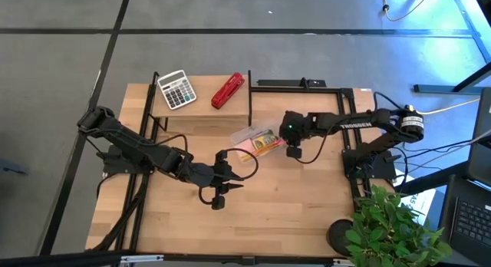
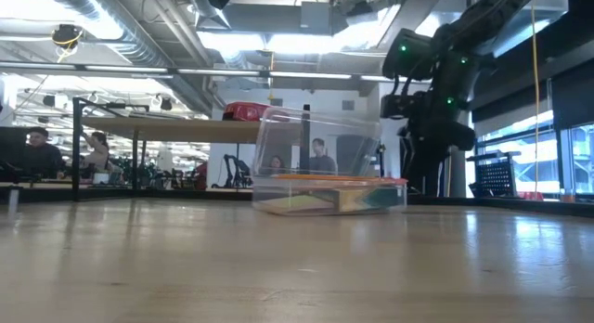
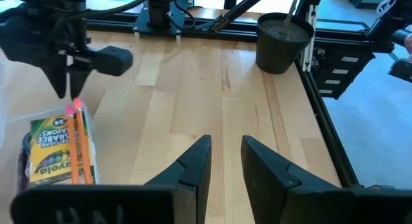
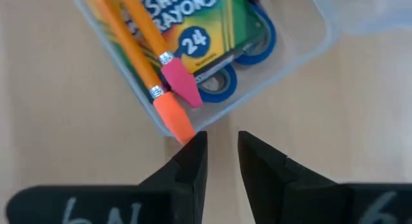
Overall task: Pack school essentials
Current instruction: Put the orange pencil into the supply box
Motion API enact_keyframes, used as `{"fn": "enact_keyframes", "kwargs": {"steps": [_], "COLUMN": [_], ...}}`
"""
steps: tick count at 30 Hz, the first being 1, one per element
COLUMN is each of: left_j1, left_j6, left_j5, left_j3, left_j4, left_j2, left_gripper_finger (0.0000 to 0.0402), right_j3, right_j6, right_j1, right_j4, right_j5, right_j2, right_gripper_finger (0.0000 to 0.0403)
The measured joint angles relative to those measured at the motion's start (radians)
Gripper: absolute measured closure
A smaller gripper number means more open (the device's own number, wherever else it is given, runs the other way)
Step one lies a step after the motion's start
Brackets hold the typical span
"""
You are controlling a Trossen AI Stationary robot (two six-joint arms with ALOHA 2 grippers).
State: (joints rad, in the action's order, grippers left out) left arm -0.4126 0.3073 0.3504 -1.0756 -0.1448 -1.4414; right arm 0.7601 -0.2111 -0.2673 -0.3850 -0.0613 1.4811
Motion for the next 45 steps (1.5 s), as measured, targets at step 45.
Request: {"fn": "enact_keyframes", "kwargs": {"steps": [45], "left_j1": [0.000], "left_j6": [-0.003], "left_j5": [0.008], "left_j3": [0.000], "left_j4": [-0.031], "left_j2": [0.000], "left_gripper_finger": [0.0324], "right_j3": [0.117], "right_j6": [0.124], "right_j1": [0.390], "right_j4": [0.242], "right_j5": [0.150], "right_j2": [0.024], "right_gripper_finger": [0.0313]}}
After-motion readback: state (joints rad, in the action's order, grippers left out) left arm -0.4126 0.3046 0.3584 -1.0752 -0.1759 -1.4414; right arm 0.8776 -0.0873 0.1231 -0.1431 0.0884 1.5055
